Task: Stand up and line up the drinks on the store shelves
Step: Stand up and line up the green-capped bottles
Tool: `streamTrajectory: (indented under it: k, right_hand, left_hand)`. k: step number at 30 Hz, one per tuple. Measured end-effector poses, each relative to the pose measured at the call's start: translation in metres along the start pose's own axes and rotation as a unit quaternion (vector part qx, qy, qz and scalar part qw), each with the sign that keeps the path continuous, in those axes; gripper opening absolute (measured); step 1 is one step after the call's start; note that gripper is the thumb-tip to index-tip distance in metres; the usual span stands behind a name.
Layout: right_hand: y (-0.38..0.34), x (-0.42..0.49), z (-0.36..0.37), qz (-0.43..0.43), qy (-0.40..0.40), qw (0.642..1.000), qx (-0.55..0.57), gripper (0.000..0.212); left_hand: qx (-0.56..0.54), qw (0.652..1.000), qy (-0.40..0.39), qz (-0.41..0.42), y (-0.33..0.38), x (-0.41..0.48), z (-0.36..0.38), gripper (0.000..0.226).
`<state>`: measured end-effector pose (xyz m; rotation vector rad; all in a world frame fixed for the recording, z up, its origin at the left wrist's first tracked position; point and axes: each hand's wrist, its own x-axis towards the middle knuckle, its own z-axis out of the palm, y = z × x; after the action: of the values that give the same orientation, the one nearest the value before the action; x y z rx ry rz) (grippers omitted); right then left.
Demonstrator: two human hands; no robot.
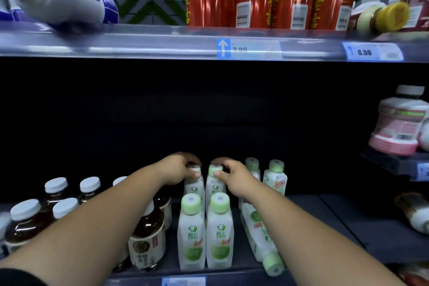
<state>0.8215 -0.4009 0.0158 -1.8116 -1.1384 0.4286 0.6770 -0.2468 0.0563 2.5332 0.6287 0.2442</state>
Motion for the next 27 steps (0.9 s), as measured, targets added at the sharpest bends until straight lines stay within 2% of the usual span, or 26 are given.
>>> streamTrajectory:
  k: [5,13,18,22,27]
  right_hand:
    - [-0.001,-0.017,-0.011,-0.022,-0.025,0.999,-0.003,0.024]
    - [-0.008,-0.047,-0.019,-0.024,-0.057,0.998,0.009,0.023]
    - [-0.009,-0.058,-0.017,-0.018,-0.052,0.998,0.022,0.024]
    - [-0.013,-0.068,-0.021,-0.013,-0.051,0.998,0.025,0.036]
    - [-0.015,-0.089,-0.029,-0.013,0.015,0.999,0.047,0.041]
  left_hand:
    - [-0.059,0.997,-0.055,0.012,0.011,-0.02,-0.005,0.029]
    - [-0.016,0.995,-0.093,0.034,0.026,-0.043,-0.008,0.028]
    - [0.013,0.997,-0.061,0.035,0.028,-0.054,-0.004,0.029]
    - [-0.018,0.999,-0.003,0.042,0.032,-0.062,-0.002,0.032]
    - [-0.014,0.992,0.067,0.106,0.057,-0.081,0.001,0.037]
